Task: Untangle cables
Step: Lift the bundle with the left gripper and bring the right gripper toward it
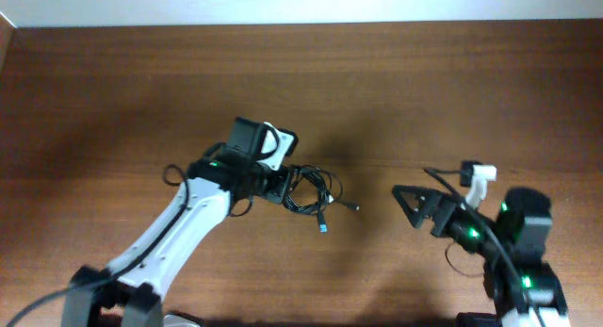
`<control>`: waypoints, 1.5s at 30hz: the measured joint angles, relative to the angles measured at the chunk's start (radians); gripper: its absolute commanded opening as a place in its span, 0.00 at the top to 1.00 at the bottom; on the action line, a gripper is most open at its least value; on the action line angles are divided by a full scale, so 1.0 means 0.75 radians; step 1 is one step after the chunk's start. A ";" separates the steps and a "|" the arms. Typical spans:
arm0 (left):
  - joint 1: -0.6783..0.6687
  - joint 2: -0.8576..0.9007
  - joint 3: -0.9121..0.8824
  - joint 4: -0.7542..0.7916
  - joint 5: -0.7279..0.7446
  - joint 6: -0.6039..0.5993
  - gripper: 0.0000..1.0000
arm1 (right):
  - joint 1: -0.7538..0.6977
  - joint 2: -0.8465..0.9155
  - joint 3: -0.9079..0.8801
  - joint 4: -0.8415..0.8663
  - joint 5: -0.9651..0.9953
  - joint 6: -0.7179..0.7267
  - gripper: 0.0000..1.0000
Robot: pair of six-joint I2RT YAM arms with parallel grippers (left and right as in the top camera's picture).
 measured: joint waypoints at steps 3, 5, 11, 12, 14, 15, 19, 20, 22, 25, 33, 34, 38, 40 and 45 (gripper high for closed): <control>0.065 -0.072 0.006 -0.013 0.140 0.074 1.00 | 0.106 0.226 0.008 0.112 -0.053 -0.067 0.01; 0.083 -0.100 0.010 -0.017 0.217 0.103 1.00 | 0.206 0.348 0.009 0.270 -0.069 -0.084 0.01; 0.090 -0.115 0.015 -0.106 0.336 0.164 1.00 | 0.486 0.638 0.015 0.756 -0.033 -0.110 0.01; 0.090 -0.115 0.015 -0.128 0.345 0.180 1.00 | 0.515 0.678 0.015 0.808 -0.005 -0.113 0.01; 0.091 -0.115 0.015 -0.149 0.355 0.201 1.00 | 0.555 0.735 0.014 0.881 0.031 -0.118 0.06; 0.090 -0.115 0.015 -0.152 0.356 0.205 1.00 | 0.572 0.759 0.015 0.908 0.042 -0.121 0.08; 0.091 -0.115 0.015 -0.152 0.360 0.220 1.00 | 0.642 0.813 0.015 0.929 0.081 -0.124 0.45; 0.091 -0.115 0.015 -0.151 0.360 0.225 1.00 | 0.653 0.815 0.014 0.931 0.087 -0.130 0.57; 0.091 -0.115 0.015 -0.152 0.361 0.230 1.00 | 0.659 0.816 0.015 0.948 0.097 -0.129 0.84; 0.091 -0.115 0.015 -0.152 0.363 0.230 1.00 | 0.659 0.816 0.014 0.986 0.101 -0.124 0.96; 0.087 -0.121 0.018 -0.127 0.273 0.192 1.00 | 0.658 0.816 0.013 1.146 0.031 -0.057 0.96; 0.085 -0.123 0.019 -0.119 0.226 0.152 1.00 | 0.658 0.814 0.013 1.152 0.024 -0.053 0.96; 0.119 -0.124 0.019 -0.102 -0.085 -0.158 1.00 | 0.656 0.757 0.013 1.160 -0.016 -0.025 0.96; 0.150 -0.124 0.019 -0.106 -0.209 -0.355 1.00 | 0.639 0.747 0.013 1.160 -0.023 0.008 0.96; 0.245 -0.124 0.019 -0.104 -0.313 -0.701 1.00 | 0.508 0.746 0.013 1.080 0.005 0.132 0.96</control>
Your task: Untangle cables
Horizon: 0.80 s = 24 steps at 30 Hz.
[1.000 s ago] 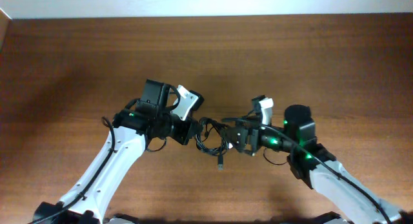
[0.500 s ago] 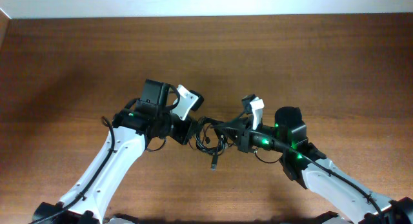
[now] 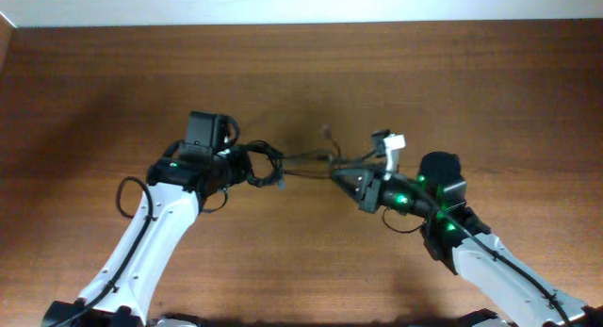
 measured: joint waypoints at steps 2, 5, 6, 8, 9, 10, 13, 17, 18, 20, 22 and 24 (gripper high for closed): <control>0.027 0.000 0.000 -0.001 -0.019 -0.062 1.00 | -0.056 -0.007 0.001 -0.062 0.056 0.077 0.96; 0.042 0.000 0.000 0.013 0.011 -0.099 1.00 | -0.082 -0.018 0.004 -0.175 0.140 0.154 0.91; 0.042 0.000 0.000 0.031 0.039 -0.099 1.00 | -0.082 -0.019 0.004 -0.202 0.154 0.166 0.83; 0.042 0.000 0.000 0.069 0.099 -0.097 1.00 | -0.082 -0.019 0.004 -0.262 0.178 0.191 0.71; 0.042 0.000 0.000 0.077 0.119 -0.089 1.00 | -0.082 -0.019 0.004 -0.277 0.180 0.195 0.69; 0.042 0.000 0.000 0.080 0.127 -0.078 1.00 | -0.082 -0.019 0.004 -0.287 0.179 0.197 0.67; 0.042 0.000 0.000 0.084 0.161 -0.002 1.00 | -0.082 -0.019 0.004 -0.297 0.160 0.184 0.63; 0.042 0.000 0.000 0.084 0.257 0.236 1.00 | -0.079 -0.019 0.004 -0.279 0.128 0.183 0.62; 0.042 0.000 0.000 0.083 0.301 0.335 1.00 | -0.075 -0.019 0.003 -0.246 0.119 0.188 0.61; 0.039 0.000 0.000 0.083 0.374 0.495 1.00 | -0.057 -0.020 0.003 -0.176 0.109 0.210 0.61; 0.037 0.000 0.000 0.083 0.428 0.610 1.00 | -0.038 -0.020 0.003 -0.105 0.105 0.240 0.60; 0.031 0.000 0.000 0.083 0.475 0.717 1.00 | -0.014 -0.021 0.003 -0.049 0.101 0.291 0.60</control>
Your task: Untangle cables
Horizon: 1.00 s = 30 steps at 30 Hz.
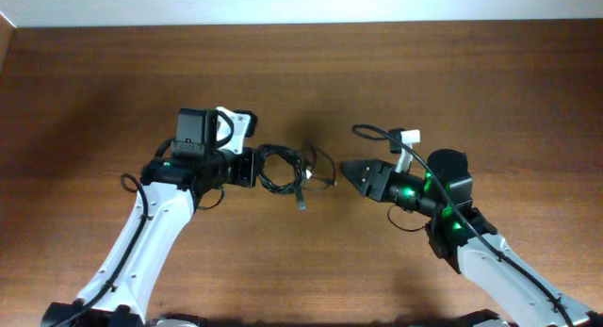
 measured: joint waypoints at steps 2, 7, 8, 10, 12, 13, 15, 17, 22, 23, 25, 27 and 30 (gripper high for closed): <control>-0.005 0.000 0.000 0.000 0.038 0.098 1.00 | 0.033 0.000 0.000 0.028 0.000 0.055 0.60; -0.019 0.000 0.000 0.015 0.111 0.249 1.00 | 0.124 0.000 0.000 0.040 0.033 0.127 0.55; -0.021 0.000 0.000 0.016 0.123 0.266 1.00 | 0.165 0.002 0.000 0.040 0.072 0.177 0.53; -0.025 0.000 0.000 0.016 0.134 0.291 1.00 | 0.195 0.006 0.000 0.040 0.114 0.226 0.53; -0.025 0.000 0.000 0.016 0.137 0.299 1.00 | 0.228 0.033 0.000 0.045 0.190 0.267 0.53; -0.025 0.000 0.000 0.016 0.139 0.303 1.00 | 0.241 0.054 0.000 0.044 0.225 0.290 0.53; -0.025 0.000 0.000 0.016 0.157 0.304 1.00 | 0.253 0.093 0.000 0.044 0.279 0.345 0.52; -0.025 0.000 0.000 0.016 0.178 0.305 1.00 | 0.253 0.123 0.000 0.049 0.315 0.395 0.52; -0.025 0.000 0.000 0.014 0.214 0.309 1.00 | 0.253 0.225 -0.001 0.228 0.380 0.518 0.49; -0.025 0.000 0.000 0.011 0.218 0.314 1.00 | 0.253 0.236 0.000 0.261 0.386 0.539 0.49; -0.025 0.000 0.000 0.011 0.222 0.326 1.00 | 0.253 0.241 0.000 0.287 0.401 0.571 0.48; -0.025 0.000 0.000 0.011 0.229 0.329 1.00 | 0.253 0.241 0.000 0.296 0.411 0.594 0.48; -0.025 0.000 0.000 0.011 0.267 0.339 1.00 | 0.253 0.241 0.000 0.300 0.415 0.620 0.48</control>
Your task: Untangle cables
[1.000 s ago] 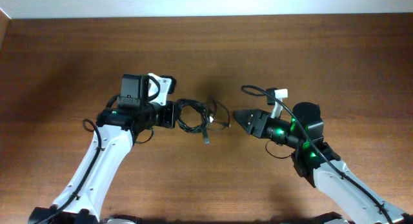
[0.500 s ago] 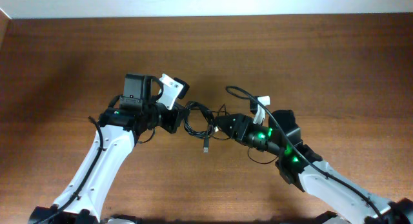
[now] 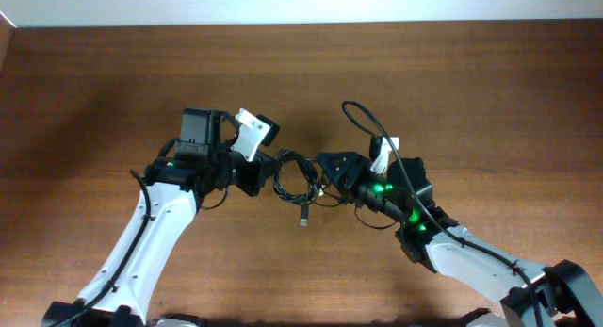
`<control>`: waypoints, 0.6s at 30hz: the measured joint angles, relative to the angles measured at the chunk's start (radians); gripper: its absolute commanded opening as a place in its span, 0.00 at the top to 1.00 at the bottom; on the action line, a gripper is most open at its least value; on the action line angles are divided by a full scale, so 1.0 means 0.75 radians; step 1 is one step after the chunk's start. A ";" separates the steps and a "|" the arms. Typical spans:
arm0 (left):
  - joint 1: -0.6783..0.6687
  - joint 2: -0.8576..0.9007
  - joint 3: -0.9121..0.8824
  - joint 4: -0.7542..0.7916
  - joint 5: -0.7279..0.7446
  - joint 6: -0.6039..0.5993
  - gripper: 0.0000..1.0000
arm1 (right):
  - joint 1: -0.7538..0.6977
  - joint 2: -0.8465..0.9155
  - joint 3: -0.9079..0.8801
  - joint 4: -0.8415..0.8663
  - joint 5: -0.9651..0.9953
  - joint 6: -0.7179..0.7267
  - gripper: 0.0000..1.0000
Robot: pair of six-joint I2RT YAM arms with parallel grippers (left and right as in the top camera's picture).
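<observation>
A tangle of thin black cables (image 3: 297,176) hangs in loose loops at the middle of the overhead view. My left gripper (image 3: 262,171) is shut on the tangle's left side. One end with a small blue-tipped plug (image 3: 303,218) dangles below the loops. My right gripper (image 3: 323,167) has its tip at the tangle's right edge, among the strands. Its jaws are too dark and small to tell whether they are parted or hold a strand.
The brown wooden table (image 3: 471,82) spreads on all sides, and a pale wall strip (image 3: 301,7) runs along its far edge. Both white arms reach in from the near side, the left arm (image 3: 151,233) and the right arm (image 3: 471,261).
My right gripper has moved left, from a short gap beside the tangle to its right edge. The left gripper has shifted slightly right and turned, still holding the loops.
First my left gripper held the tangle alone while the right arm stood far to the right. Then both grippers had it, with a strand stretched between them. Then the right gripper was apart from the loops, and now it is back at their right edge.
</observation>
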 measured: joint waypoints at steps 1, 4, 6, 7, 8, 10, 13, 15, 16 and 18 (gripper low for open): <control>0.000 0.000 0.000 0.000 0.012 0.005 1.00 | 0.000 0.000 0.000 0.000 -0.001 0.017 0.48; 0.000 0.000 0.000 0.000 0.072 0.024 1.00 | 0.006 0.000 0.000 0.001 -0.001 0.068 0.53; -0.004 0.000 0.000 0.000 0.087 0.025 1.00 | 0.011 0.000 0.000 0.002 0.001 0.090 0.82; -0.008 0.000 0.000 0.000 0.090 0.025 1.00 | 0.012 0.001 0.000 0.006 0.006 0.097 0.92; -0.015 0.000 0.000 -0.001 0.090 0.025 1.00 | 0.013 0.000 0.000 0.009 0.017 0.096 0.96; -0.034 0.000 0.000 -0.004 0.086 0.026 1.00 | 0.012 0.000 0.001 0.018 0.034 0.103 0.96; -0.049 0.000 0.000 0.000 0.012 0.029 1.00 | 0.012 0.001 0.000 0.049 0.045 0.031 0.96; -0.050 0.000 0.000 0.004 -0.051 0.023 1.00 | 0.013 0.003 -0.001 0.108 0.046 -0.034 0.96; -0.050 0.000 0.000 0.005 -0.089 0.017 1.00 | 0.013 0.003 0.000 0.142 0.045 -0.066 0.96; -0.050 0.000 0.000 0.005 -0.162 -0.012 1.00 | 0.009 0.003 0.000 0.215 0.040 -0.133 0.96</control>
